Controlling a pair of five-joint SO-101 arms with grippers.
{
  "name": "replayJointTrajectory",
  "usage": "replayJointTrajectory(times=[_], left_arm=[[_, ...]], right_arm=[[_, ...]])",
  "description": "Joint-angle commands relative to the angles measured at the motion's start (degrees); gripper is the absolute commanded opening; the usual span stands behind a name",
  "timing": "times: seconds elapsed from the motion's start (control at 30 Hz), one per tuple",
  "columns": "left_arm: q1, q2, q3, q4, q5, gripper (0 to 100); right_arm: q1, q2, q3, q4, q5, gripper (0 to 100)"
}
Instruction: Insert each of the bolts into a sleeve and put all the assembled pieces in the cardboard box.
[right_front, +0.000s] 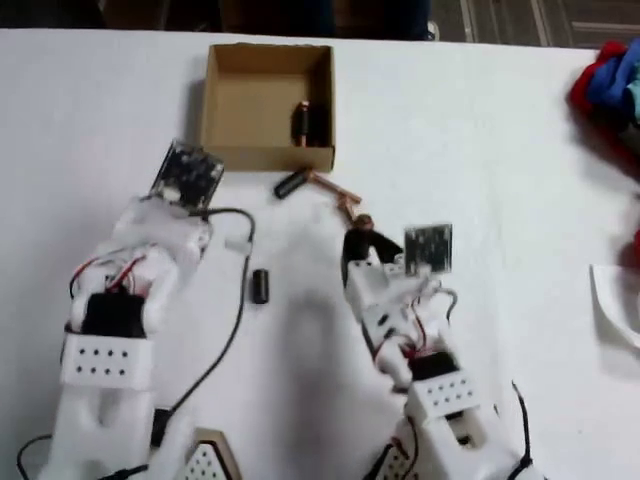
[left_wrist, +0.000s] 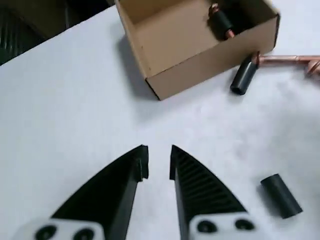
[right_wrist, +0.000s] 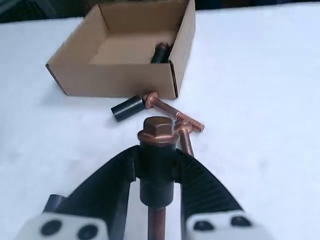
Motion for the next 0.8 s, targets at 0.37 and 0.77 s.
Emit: replayJointTrajectory(times=[0.37, 0.77], left_arm=[[-17.8, -1.2, 11.6, -9.3, 10.5, 6], [-17.8, 6.8, 12.2, -12.2, 10.6, 6]], right_arm=[[2.7, 50.4, -88.1, 40.4, -1.7, 2.1], [0.1, 88.1, -129.9, 39.2, -1.1, 2.1]])
